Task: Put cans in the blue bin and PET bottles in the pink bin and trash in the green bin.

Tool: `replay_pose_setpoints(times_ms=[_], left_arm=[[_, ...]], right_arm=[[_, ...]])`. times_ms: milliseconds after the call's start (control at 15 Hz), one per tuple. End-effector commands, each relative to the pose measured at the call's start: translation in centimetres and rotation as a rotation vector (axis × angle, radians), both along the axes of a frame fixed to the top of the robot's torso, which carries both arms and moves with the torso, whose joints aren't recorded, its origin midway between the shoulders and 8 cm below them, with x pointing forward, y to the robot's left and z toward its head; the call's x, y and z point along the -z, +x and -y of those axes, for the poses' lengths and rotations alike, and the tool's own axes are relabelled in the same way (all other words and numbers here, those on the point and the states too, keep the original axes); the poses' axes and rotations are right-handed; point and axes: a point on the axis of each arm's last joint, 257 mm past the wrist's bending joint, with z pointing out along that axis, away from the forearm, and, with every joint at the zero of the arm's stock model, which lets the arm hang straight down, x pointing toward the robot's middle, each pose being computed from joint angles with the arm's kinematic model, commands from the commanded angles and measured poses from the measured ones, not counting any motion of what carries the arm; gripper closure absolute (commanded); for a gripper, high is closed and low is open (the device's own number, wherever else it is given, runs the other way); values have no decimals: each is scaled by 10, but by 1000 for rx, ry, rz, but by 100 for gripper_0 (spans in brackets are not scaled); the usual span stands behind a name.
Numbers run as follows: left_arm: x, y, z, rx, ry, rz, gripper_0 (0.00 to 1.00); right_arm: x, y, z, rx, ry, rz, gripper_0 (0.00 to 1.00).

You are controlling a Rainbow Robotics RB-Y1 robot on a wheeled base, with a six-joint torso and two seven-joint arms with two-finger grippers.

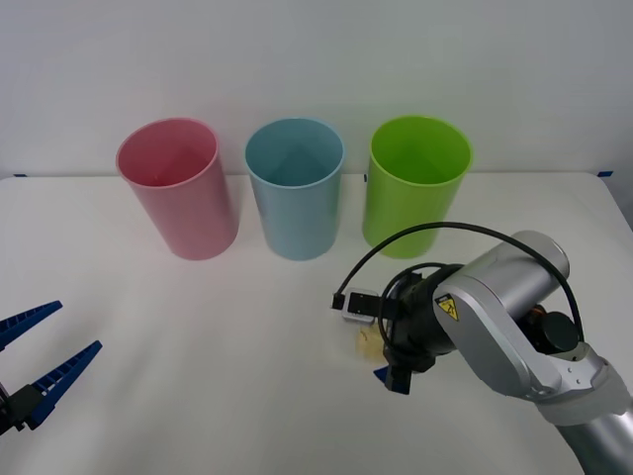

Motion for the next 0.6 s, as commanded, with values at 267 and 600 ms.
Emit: replay_pose_setpoints(times_ms=[267,600], left_arm=[[0,0,0,0,0,0,0],[0,0,0,0,0,0,0]], right_arm=[[12,5,-6,8,-3,-12,0],[21,10,-18,10,-6,-39,0]])
